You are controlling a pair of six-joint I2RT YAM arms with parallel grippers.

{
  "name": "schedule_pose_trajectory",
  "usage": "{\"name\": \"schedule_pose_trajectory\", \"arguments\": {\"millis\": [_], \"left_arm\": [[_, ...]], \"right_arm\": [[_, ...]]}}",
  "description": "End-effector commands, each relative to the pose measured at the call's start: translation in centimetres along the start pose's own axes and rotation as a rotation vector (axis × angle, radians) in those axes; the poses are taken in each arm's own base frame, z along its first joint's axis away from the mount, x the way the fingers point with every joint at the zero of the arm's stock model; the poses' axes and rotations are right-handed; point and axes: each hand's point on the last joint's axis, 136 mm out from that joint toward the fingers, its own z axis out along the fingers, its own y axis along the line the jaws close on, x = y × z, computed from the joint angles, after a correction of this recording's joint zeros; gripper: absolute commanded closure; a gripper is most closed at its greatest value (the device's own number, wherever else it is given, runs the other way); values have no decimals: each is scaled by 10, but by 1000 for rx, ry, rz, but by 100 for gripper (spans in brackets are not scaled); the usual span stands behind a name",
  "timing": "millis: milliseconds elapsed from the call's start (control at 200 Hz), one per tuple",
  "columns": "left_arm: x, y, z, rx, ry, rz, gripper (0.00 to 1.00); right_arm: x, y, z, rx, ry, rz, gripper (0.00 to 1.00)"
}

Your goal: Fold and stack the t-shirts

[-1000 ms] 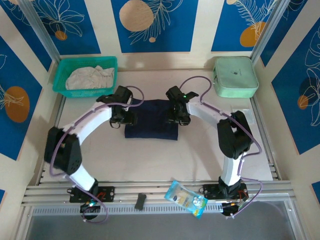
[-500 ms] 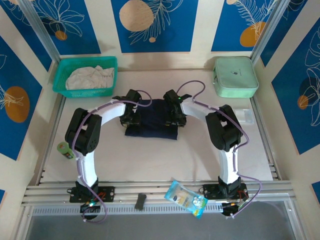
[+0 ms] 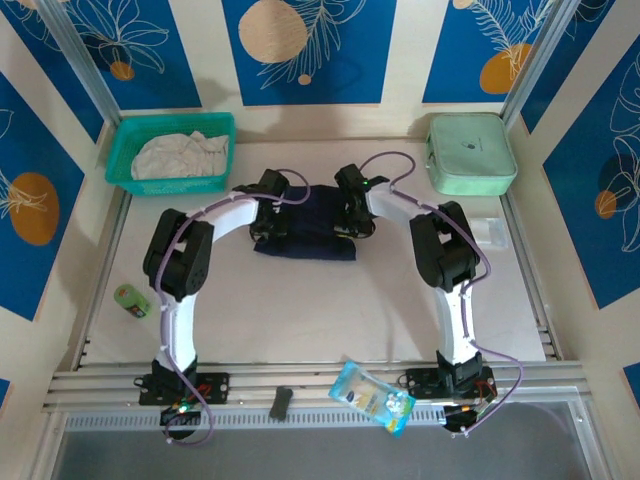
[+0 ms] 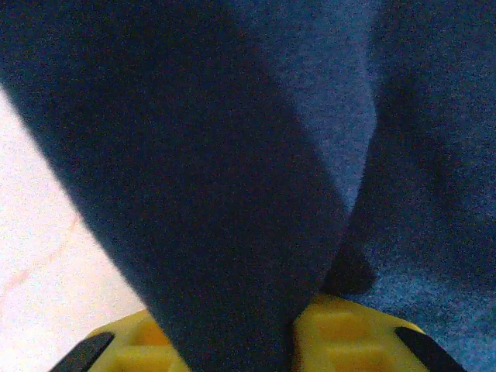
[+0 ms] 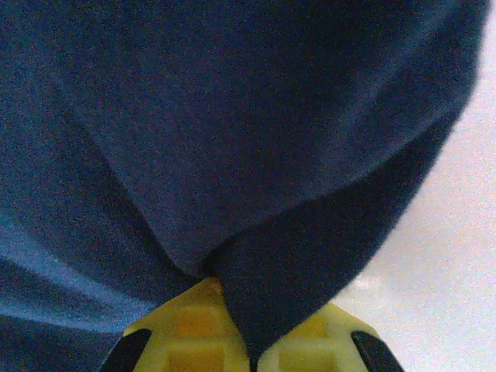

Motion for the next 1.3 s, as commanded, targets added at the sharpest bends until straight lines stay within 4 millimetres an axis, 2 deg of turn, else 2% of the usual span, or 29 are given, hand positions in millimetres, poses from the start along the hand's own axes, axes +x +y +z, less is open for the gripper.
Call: {"name": "schedule_pose_trajectory", "arguments": {"millis": [0,90,280,455,590,675,851,981,1011,1071,1101,1136,1231,1256,1291], "left_arm": [[22,18,41,-101,130,44,78],[-6,18,48,-108,111,56,81],[-64,18,64,-94,76,50,81],[-109,16,75,-58,23,49,81],[-127,9,83,-7,-31,27,78],[-134,10,81,33,-45,-12,77],[-151,16,72,63,-99,-38,76],[-162,24,65,57,-136,-44,74],[-165,24,63,60,-145,-46,73],[-169,24,59,65,-158,-45,66],[-171,23,55,68,-168,-40,61],[-174,22,50,72,-178,-33,54],[-185,19,26,83,-218,0,27],[-189,18,18,84,-234,9,20],[-195,18,6,82,-262,23,10]], "right_arm": [[-24,-18,17,25,16,-12,100],[-53,-16,16,5,-10,-31,100],[-109,-20,21,-19,-59,-27,100],[-147,-23,31,-46,-95,-4,100],[-171,-26,37,-79,-139,14,100],[-181,-28,40,-94,-165,22,100],[-195,-38,36,-118,-187,53,100],[-195,-37,35,-137,-182,63,100],[-195,-36,35,-144,-179,66,96],[-196,-34,30,-167,-179,70,82],[-198,-33,26,-176,-182,73,73],[-200,-32,19,-183,-189,74,56],[-209,-32,-8,-188,-234,54,24],[-212,-32,-18,-185,-250,50,2],[-216,-34,-32,-177,-274,46,1]]}}
